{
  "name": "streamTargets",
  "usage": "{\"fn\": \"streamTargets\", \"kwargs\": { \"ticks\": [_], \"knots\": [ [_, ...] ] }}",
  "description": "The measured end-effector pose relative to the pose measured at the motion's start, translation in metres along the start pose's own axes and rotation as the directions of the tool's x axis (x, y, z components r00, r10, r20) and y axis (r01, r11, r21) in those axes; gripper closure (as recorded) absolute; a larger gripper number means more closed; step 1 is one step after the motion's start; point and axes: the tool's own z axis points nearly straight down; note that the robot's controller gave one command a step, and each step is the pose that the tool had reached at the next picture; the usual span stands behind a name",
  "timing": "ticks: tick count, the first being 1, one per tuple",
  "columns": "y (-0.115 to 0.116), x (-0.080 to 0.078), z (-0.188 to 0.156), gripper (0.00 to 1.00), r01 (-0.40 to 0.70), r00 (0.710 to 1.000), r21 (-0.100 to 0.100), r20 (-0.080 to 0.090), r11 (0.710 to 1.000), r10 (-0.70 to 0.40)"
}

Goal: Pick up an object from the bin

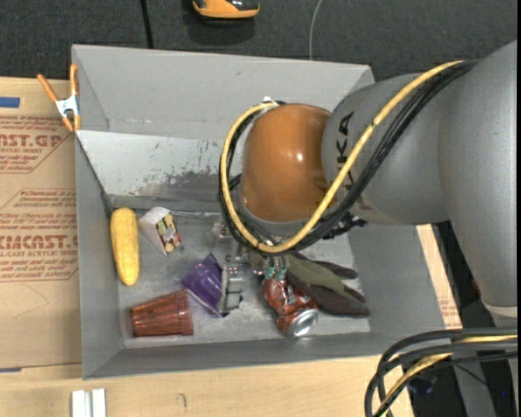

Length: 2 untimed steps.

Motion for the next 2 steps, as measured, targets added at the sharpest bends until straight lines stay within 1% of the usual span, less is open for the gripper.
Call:
{"fn": "streamTargets", "kwargs": {
  "ticks": [1,2],
  "knots": [
    [-0.001,-0.002,-0.005,0.00,-0.001,1.000,-0.001,0.007,1.000,0.001],
    [0.000,-0.003,0.024,0.00,0.068,0.998,0.000,0.015,0.998,-0.068]
  ]
}}
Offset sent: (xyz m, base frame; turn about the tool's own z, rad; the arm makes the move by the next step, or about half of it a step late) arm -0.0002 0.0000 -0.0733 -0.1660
